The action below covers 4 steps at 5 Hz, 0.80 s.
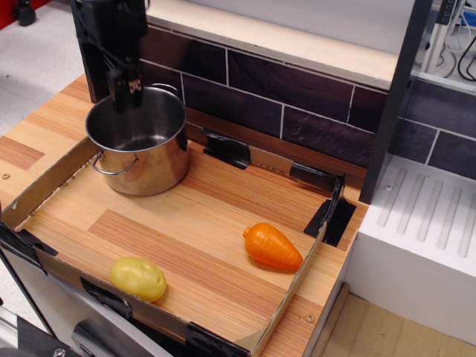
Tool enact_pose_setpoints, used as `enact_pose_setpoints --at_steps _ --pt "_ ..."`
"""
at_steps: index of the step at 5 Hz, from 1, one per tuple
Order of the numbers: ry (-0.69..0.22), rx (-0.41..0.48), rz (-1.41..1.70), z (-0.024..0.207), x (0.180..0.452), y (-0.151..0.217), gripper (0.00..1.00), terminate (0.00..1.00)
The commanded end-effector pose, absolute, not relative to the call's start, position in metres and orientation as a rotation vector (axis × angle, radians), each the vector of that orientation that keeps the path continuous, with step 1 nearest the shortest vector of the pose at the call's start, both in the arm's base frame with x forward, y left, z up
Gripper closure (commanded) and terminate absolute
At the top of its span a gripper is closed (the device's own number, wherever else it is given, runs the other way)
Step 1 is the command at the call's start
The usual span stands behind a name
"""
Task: Topple metal pot
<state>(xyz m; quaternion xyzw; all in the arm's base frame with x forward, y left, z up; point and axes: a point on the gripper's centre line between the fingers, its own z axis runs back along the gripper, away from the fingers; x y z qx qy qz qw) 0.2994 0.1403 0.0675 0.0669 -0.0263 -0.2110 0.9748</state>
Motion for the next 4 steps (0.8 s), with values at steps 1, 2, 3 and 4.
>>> enact_pose_setpoints --at_steps 1,2,3,4 --pt "-0.091 0.202 -0.41 0.066 0.307 0.138 0.0 0.0" --pt "-0.109 0.217 -0.414 0.07 0.308 0.138 1.0 0.0" --pt "-0.134 0.3 -0.427 0.078 0.308 0.139 1.0 0.0" --pt "-0.158 0.417 -0.453 0.08 0.308 0.137 1.0 0.0"
